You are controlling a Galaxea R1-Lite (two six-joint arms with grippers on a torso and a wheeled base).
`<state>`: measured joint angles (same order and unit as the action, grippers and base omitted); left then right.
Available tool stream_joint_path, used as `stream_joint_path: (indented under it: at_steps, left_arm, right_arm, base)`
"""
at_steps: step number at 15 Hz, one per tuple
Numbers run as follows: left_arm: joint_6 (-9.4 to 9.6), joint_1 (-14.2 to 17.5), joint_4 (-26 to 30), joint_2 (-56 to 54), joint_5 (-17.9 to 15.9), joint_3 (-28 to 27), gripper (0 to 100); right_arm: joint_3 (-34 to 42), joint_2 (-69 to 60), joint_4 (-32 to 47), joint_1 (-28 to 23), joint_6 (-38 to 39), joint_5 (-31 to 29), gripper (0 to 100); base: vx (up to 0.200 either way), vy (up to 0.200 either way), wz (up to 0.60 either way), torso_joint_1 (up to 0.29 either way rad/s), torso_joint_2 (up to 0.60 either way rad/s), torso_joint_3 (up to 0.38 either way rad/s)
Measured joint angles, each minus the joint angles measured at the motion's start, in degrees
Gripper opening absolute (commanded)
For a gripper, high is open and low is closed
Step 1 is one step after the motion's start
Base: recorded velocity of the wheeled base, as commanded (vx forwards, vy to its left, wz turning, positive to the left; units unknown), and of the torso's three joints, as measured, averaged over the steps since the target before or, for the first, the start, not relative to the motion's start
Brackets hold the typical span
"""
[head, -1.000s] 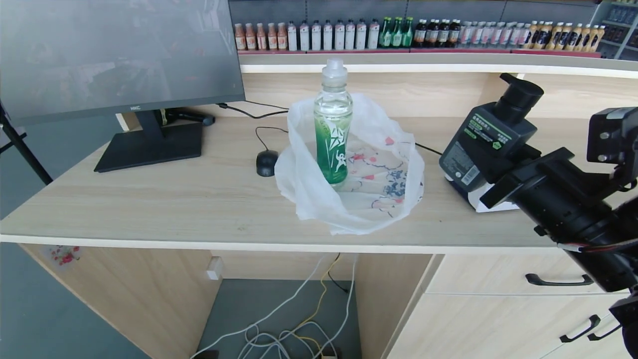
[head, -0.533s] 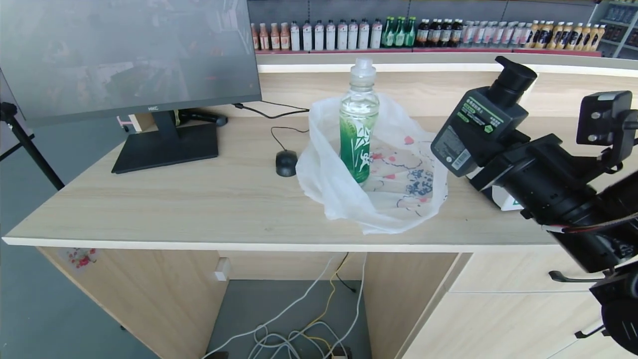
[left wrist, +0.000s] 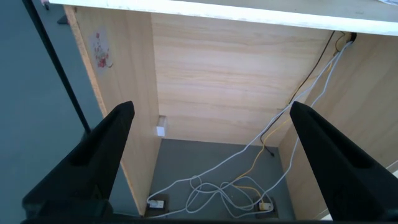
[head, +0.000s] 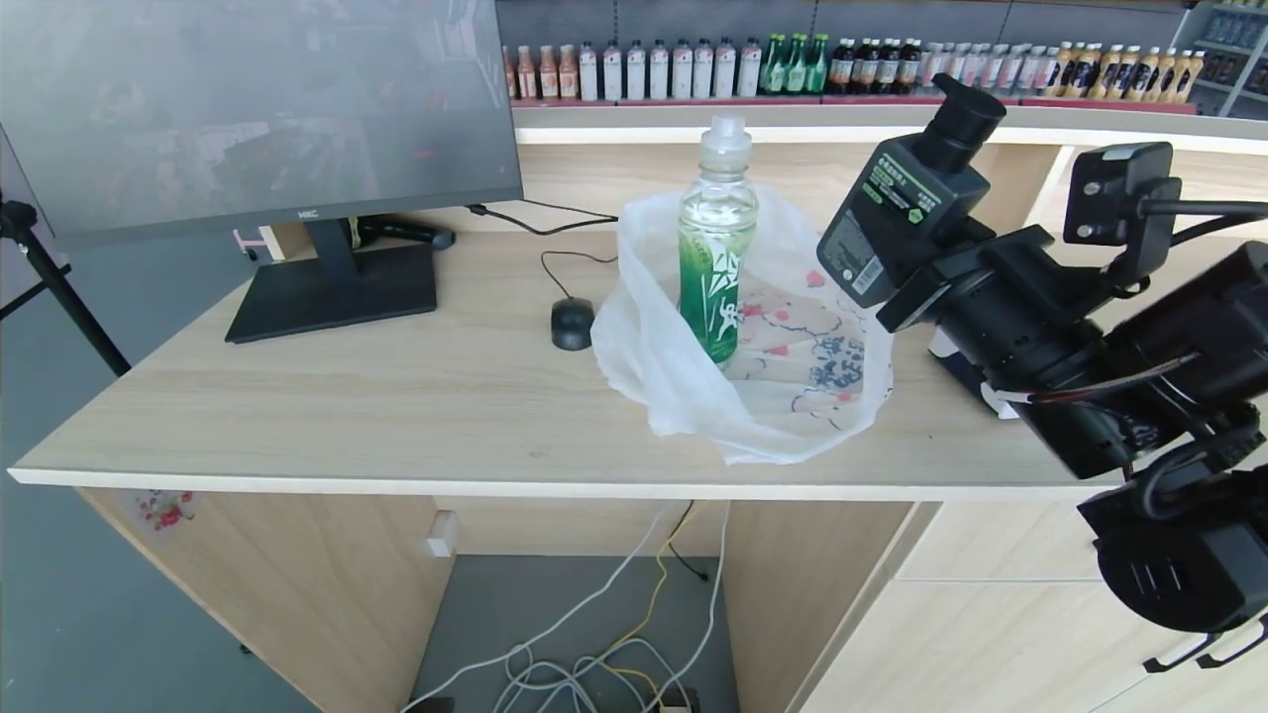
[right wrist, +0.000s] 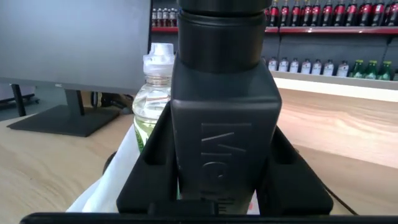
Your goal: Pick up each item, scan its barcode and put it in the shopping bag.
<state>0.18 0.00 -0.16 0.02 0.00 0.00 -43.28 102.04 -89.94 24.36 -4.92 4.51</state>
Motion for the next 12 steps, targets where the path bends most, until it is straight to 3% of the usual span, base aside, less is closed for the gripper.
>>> stream_joint_path:
  at_steps: [12]
  left_arm:
    - [0.00,0.0,0.0,0.0,0.0,0.0,100]
  right_arm:
    - [-7.8,10.5,9.1,-0.3,2.4,-4.5,0]
  base:
    - [0.000,0.000,0.00,0.000,0.00,0.000]
